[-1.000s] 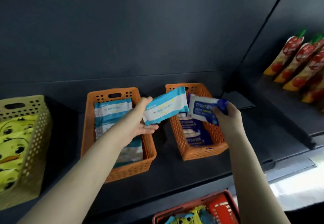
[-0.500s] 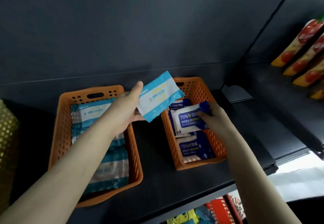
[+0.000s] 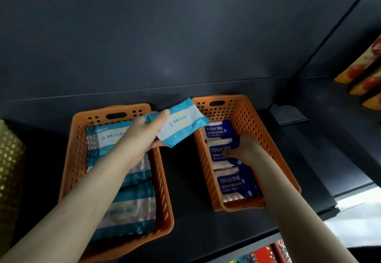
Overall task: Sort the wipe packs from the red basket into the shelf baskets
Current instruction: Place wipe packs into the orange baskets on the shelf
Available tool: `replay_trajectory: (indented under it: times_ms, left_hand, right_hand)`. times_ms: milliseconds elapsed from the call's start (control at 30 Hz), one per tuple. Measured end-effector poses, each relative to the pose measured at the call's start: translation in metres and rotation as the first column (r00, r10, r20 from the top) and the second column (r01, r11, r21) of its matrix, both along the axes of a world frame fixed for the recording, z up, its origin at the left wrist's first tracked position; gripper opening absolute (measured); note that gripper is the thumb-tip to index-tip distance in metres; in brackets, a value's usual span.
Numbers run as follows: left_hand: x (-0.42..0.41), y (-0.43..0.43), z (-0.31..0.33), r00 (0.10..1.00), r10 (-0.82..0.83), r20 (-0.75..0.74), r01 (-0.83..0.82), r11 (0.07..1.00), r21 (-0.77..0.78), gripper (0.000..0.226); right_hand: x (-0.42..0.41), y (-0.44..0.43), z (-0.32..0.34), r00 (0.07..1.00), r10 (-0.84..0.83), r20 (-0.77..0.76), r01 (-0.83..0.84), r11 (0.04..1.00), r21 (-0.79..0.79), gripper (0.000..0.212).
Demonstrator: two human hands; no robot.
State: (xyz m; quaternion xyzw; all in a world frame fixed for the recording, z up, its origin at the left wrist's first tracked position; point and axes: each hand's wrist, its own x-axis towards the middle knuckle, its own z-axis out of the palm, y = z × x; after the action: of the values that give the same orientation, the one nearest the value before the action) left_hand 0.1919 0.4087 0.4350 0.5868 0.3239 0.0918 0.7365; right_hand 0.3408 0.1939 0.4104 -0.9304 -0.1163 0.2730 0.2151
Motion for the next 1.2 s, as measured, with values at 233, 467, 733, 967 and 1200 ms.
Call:
replay_trajectory:
  times_ms: [233, 467, 733, 967, 1200]
  left_hand:
    - [-0.011, 0.003, 0.01, 0.999, -0.023, 0.047, 0.025, 0.998, -0.051, 0.032]
    - [-0.055, 0.027, 0.024, 0.997, 0.0, 0.073, -0.001, 1.0, 0.01, 0.027]
    - [-0.112, 0.074, 0.029, 0.983, 0.036, 0.178, -0.069, 0.98, 0.186, 0.013]
    - [-0.143, 0.112, -0.004, 0.947, 0.242, 0.211, -0.306, 0.881, 0.361, 0.011]
    - [-0.144, 0.102, -0.03, 0.996, 0.088, 0.006, -0.084, 0.937, 0.34, 0.047]
  right_hand:
    - [-0.002, 0.003, 0.006, 0.988, 0.098, 0.122, -0.089, 0.993, -0.077, 0.065]
    - [-0.046, 0.041, 0.06, 0.994, 0.035, 0.108, -0.091, 0.814, 0.574, 0.036]
    - [-0.121, 0.13, 0.065, 0.926, 0.255, -0.278, 0.067, 0.615, 0.786, 0.023]
    - [-0.125, 0.142, 0.053, 0.997, -0.013, -0.079, 0.066, 0.684, 0.726, 0.014]
    - [-0.16, 0.153, 0.03, 0.996, 0.084, 0.038, -0.091, 0.841, 0.533, 0.016]
